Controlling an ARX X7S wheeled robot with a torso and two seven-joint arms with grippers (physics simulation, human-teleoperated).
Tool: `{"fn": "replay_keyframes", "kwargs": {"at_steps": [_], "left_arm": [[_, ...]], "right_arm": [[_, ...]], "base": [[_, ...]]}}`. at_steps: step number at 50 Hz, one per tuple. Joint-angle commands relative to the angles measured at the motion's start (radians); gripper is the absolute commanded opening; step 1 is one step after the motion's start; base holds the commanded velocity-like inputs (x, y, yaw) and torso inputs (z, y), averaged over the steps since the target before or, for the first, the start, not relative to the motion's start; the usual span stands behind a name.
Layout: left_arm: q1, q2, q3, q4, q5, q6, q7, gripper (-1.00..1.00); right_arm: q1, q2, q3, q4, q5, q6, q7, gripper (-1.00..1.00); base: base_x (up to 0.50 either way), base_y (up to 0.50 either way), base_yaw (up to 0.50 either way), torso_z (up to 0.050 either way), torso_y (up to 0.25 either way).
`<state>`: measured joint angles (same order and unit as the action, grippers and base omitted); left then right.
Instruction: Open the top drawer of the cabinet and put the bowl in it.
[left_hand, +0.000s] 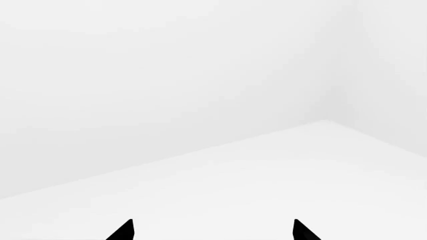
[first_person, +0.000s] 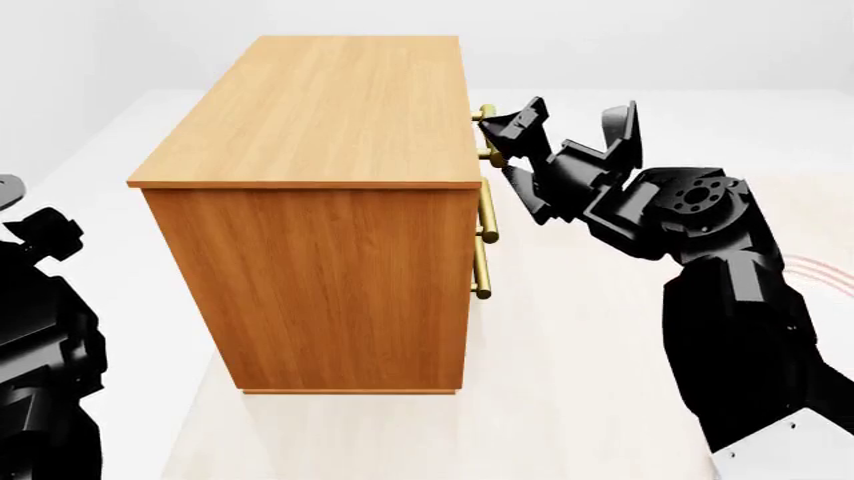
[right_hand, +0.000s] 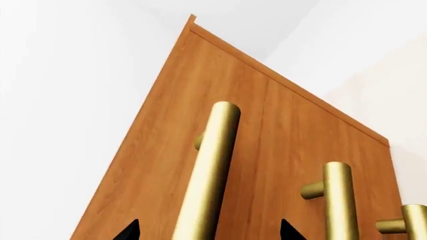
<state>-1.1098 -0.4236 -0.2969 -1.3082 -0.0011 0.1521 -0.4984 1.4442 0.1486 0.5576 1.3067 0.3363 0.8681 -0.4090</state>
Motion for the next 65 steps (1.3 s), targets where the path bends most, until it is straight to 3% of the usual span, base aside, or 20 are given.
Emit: {"fn": "replay_keyframes", "kwargs": {"at_steps": [1,6,7,28,65], "left_arm": [[0.003,-0.001,-0.001,0.000,-0.001,0.000,0.000,1.00],[0.003,-0.001,-0.001,0.000,-0.001,0.000,0.000,1.00],[0.003,-0.001,-0.002,0.000,-0.001,0.000,0.000,1.00],[0.005,0.001,-0.003,0.000,-0.001,0.000,-0.001,1.00],[0.002,0.001,-0.005,0.000,-0.001,-0.005,-0.001,1.00]], "right_arm": [[-0.001,-0.017,0.078,0.001,-0.098,0.004,-0.025,1.00],[0.002,-0.020,0.105,0.001,-0.135,0.001,-0.036,1.00],[0.002,-0.021,0.109,0.001,-0.143,-0.005,-0.035,-1.00],[0.012,-0.008,0.161,0.001,-0.234,-0.019,-0.042,-1.00],[0.033,0.110,0.189,-0.001,-0.294,0.005,-0.088,-1.00]], "base": [[0.00,0.00,0.00,0.000,0.000],[0.00,0.00,0.00,0.000,0.000],[0.00,0.00,0.00,0.000,0.000],[0.00,0.00,0.00,0.000,0.000],[0.00,0.00,0.00,0.000,0.000]]}}
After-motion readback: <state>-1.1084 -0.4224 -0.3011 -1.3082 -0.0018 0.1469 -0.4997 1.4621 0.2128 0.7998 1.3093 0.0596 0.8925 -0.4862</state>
